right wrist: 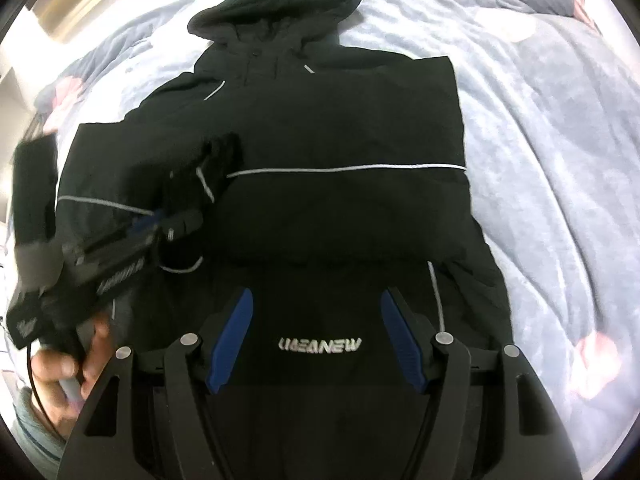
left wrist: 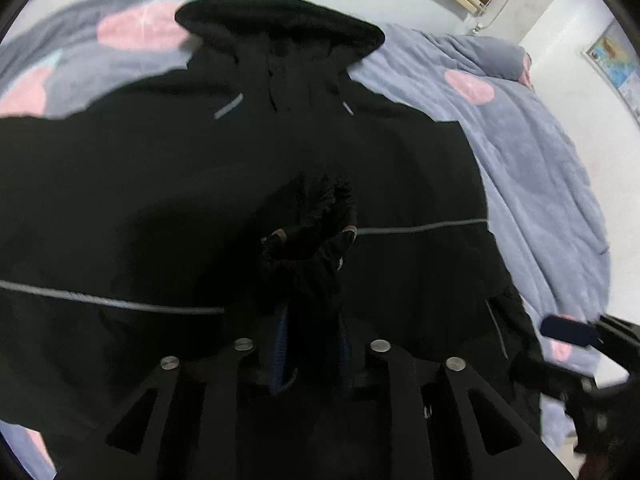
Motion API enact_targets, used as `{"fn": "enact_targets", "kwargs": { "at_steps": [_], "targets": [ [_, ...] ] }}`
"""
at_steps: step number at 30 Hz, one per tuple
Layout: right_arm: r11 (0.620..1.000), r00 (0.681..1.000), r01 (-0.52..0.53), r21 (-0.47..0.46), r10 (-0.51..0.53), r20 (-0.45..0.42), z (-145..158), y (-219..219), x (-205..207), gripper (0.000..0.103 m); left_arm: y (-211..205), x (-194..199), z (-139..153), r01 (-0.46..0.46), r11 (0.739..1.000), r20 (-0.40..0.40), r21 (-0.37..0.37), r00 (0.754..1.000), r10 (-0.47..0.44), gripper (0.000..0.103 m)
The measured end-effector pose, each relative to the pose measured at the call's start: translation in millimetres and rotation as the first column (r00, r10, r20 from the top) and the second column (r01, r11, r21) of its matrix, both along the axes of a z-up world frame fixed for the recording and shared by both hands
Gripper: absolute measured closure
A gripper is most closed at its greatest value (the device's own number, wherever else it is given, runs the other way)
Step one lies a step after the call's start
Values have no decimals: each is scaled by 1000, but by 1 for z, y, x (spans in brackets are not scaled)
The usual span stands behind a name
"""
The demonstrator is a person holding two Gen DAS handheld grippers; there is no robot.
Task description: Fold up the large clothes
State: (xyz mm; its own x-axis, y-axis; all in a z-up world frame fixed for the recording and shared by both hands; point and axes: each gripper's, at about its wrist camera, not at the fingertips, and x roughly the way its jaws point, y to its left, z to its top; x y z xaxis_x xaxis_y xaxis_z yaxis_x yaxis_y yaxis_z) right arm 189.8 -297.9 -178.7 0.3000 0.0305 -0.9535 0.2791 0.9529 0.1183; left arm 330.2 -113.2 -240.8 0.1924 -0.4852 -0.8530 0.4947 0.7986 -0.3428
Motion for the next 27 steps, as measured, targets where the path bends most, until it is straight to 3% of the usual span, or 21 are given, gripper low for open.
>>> {"fn": "enact_targets", "kwargs": {
  "at_steps": [2,5,8,12,16,20,22,23,27],
  "targets": [
    [1000,1000,-8,16,7,6,0,1,8,34,10,0,-2,20,996,-93,-88,995,-28,56],
    [999,999,-35,33,34,25,2,10,27,34,32,-7,3,-3,979,-177,-206,984,-34,45],
    [996,997,-68,50,66,46,0,24,47,33,48,-16,12,-3,986,-155,-169,988,-24,43],
    [987,997,-77,143,72,42,-17,36,75,33,79,-25,22,-27,992,-125,-122,992,11,43],
    [973,999,-43,227,40,17,-36,40,94,28,114,-24,28,-97,991,-117,-89,989,87,43],
    [956,1000,1,295,4,-16,-59,44,106,28,140,-22,42,-140,987,-58,-82,989,136,43],
    [950,1000,11,313,-3,-25,-65,46,109,44,151,-19,50,-166,983,-39,-77,986,163,43],
    [950,1000,11,313,-3,-25,-65,47,109,59,153,-16,53,-176,982,-26,-73,984,174,43],
    [976,998,-39,216,28,53,-34,56,100,69,162,-5,69,-219,975,57,-36,974,221,43]
  ]
}}
